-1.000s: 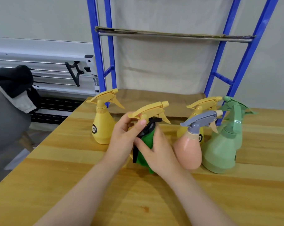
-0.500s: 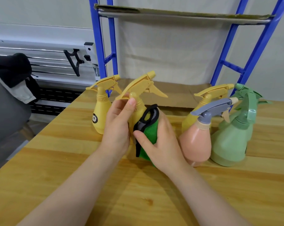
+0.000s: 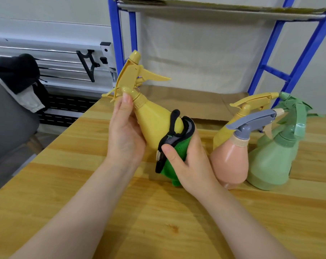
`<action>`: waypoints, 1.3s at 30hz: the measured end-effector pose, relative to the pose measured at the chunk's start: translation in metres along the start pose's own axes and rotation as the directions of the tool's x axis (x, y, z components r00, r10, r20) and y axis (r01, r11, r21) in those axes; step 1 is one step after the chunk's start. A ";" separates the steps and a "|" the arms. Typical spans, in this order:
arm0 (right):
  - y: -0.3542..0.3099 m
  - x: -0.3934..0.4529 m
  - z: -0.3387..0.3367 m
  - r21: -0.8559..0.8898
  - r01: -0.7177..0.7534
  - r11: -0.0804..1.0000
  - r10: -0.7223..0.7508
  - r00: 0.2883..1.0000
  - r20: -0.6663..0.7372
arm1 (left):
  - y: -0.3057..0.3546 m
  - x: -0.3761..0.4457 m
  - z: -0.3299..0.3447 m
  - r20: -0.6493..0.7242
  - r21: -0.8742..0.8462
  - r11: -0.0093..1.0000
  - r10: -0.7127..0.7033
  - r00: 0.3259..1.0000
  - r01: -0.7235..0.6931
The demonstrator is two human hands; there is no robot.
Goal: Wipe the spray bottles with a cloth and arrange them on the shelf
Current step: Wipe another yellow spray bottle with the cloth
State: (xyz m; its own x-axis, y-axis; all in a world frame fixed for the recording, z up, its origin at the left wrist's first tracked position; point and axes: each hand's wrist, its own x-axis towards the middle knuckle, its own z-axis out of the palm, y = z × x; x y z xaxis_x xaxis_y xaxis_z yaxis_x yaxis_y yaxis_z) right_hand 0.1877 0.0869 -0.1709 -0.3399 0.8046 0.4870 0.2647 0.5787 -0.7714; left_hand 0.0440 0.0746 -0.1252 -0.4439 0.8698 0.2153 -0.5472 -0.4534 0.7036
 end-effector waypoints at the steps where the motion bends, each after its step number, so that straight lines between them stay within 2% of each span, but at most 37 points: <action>1: -0.002 0.000 -0.002 -0.003 0.012 1.000 -0.012 1.000 0.004 | -0.001 0.000 -0.001 0.018 0.020 1.000 0.008 1.000 -0.008; 5: -0.008 0.001 -0.006 -0.011 0.011 1.000 -0.010 1.000 0.028 | -0.003 -0.003 -0.002 0.155 0.116 0.992 0.035 0.987 -0.053; 10: -0.014 0.006 -0.011 -0.002 0.022 1.000 -0.022 0.996 0.082 | -0.012 -0.010 -0.002 0.303 0.275 0.961 -0.112 0.946 0.026; 13: -0.016 0.005 -0.017 0.057 0.000 0.998 -0.005 0.996 0.091 | -0.013 -0.014 -0.001 0.354 0.308 0.949 -0.184 0.917 0.071; 17: -0.020 0.003 -0.022 0.053 -0.117 0.992 0.110 0.987 0.120 | -0.013 -0.016 0.000 0.372 0.341 0.936 -0.223 0.901 0.091; 22: -0.024 0.003 -0.023 0.109 -0.185 0.977 0.172 0.978 0.117 | -0.020 -0.020 0.002 0.374 0.307 0.951 -0.156 0.914 0.036; 25: -0.025 0.004 -0.025 0.142 -0.206 0.968 0.203 0.979 0.037 | -0.020 -0.019 0.004 0.381 0.325 0.942 -0.044 0.924 -0.089; 27: -0.025 0.004 -0.026 0.133 -0.182 0.974 0.188 0.982 -0.036 | -0.018 -0.018 0.005 0.386 0.414 0.889 0.024 0.922 -0.196; 31: -0.021 0.005 -0.019 -0.048 -0.062 0.997 0.049 0.970 -0.237 | -0.024 -0.025 0.006 0.442 0.535 0.790 0.042 0.896 -0.301; 33: -0.016 0.006 -0.013 -0.192 -0.033 0.981 -0.016 0.969 -0.246 | -0.032 -0.029 0.007 0.488 0.586 0.706 0.083 0.869 -0.397; 35: -0.015 0.007 -0.009 -0.300 -0.023 0.954 -0.045 0.975 -0.218 | -0.037 -0.032 0.010 0.469 0.617 0.653 0.143 0.871 -0.439; 37: -0.017 0.006 -0.004 -0.346 -0.001 0.938 -0.062 0.983 -0.171 | -0.036 -0.035 0.012 0.407 0.589 0.696 0.185 0.895 -0.411; 39: -0.018 0.004 -0.002 -0.359 0.020 0.933 -0.083 0.983 -0.163 | -0.034 -0.034 0.012 0.373 0.521 0.780 0.159 0.914 -0.348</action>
State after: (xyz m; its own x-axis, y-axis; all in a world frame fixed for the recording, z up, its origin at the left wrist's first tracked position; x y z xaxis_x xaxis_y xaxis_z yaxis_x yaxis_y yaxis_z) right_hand 0.1828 0.0800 -0.1539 -0.2091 0.7644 0.6099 0.5640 0.6038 -0.5633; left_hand 0.0863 0.0627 -0.1478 -0.2286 0.7954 0.5613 0.0975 -0.5550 0.8261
